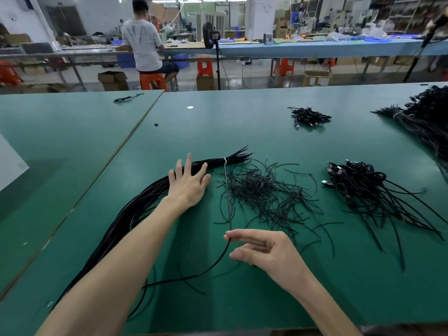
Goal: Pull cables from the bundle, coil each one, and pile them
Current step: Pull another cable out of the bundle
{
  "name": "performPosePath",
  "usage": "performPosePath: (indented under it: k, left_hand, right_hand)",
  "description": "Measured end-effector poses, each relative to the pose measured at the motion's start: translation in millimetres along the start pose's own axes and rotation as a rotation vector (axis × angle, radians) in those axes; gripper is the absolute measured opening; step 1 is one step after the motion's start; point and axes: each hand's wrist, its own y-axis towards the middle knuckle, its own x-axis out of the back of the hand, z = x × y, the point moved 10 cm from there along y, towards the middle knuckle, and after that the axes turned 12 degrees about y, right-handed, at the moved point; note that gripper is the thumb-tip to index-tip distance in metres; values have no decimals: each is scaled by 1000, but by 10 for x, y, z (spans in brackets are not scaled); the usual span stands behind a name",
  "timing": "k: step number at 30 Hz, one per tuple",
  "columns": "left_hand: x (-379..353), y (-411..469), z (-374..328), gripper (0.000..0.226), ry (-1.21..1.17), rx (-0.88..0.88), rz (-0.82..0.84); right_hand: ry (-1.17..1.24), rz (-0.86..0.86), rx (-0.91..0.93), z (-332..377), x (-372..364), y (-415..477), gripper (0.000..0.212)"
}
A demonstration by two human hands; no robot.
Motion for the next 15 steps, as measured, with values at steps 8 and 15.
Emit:
performPosePath:
  k: [8,15]
  left_hand:
    - [3,168,54,51,28,26,3]
    - [61,204,44,50,48,24,-42]
  right_hand:
    - [98,11,7,58,-14,-20,30]
    - [181,39,-19,10,-50,-23,36]
